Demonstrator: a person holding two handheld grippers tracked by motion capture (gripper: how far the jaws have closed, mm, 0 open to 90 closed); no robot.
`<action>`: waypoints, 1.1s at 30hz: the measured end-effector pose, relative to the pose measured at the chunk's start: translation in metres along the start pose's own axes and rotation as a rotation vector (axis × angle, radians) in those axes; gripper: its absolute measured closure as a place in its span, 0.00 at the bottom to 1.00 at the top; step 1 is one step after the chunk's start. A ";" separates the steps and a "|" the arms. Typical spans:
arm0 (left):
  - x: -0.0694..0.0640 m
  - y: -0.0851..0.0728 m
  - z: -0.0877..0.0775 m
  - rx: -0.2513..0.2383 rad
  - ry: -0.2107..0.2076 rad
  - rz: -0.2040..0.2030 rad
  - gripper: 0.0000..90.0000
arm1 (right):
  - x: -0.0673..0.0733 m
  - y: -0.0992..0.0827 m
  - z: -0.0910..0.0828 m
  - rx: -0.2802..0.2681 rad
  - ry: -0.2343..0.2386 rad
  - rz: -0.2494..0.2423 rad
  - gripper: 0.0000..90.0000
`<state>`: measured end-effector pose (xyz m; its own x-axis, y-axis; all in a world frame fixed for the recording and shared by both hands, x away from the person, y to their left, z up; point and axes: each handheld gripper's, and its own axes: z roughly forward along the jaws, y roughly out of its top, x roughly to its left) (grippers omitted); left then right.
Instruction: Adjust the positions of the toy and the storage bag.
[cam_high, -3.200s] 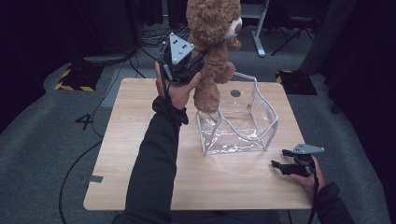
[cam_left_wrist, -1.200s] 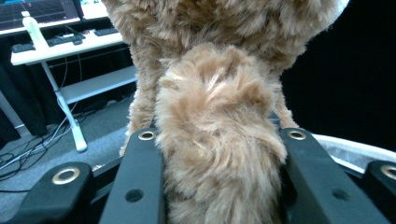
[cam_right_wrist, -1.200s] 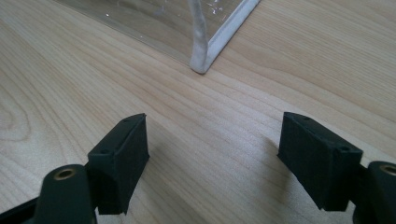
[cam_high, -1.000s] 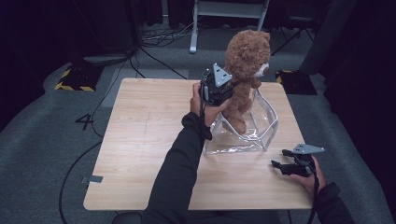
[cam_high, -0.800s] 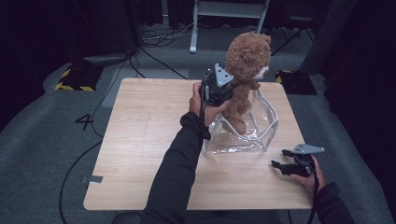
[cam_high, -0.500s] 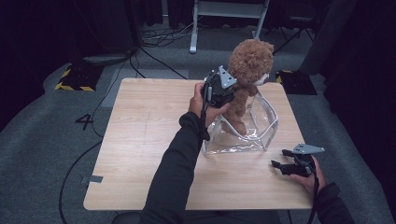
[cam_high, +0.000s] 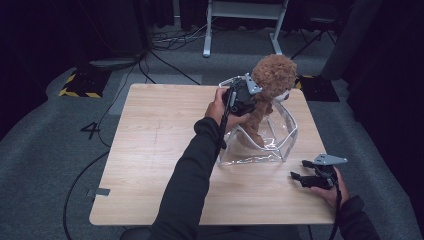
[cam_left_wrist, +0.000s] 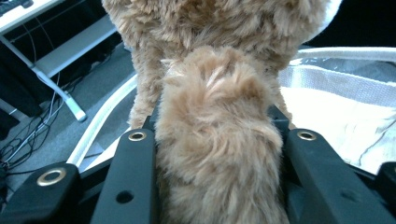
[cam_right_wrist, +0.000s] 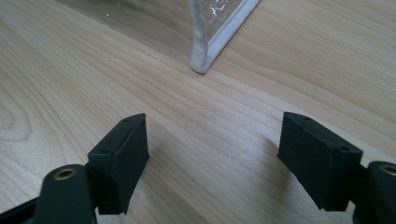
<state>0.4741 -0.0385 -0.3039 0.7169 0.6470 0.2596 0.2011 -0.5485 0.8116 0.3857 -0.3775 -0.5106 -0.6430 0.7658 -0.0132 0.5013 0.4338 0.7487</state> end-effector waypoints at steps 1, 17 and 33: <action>-0.001 0.001 0.001 0.012 -0.001 0.008 0.68 | 0.000 0.000 0.000 0.000 0.000 0.000 0.27; -0.004 0.001 0.010 0.141 -0.048 0.028 0.66 | 0.000 0.000 0.000 0.000 0.001 -0.001 0.27; 0.002 -0.008 0.004 0.246 -0.087 0.034 0.66 | 0.000 0.000 0.000 0.000 0.001 -0.001 0.27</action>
<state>0.4771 -0.0348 -0.3124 0.7788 0.5836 0.2300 0.3242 -0.6884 0.6489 0.3856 -0.3775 -0.5106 -0.6439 0.7650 -0.0132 0.5010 0.4346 0.7484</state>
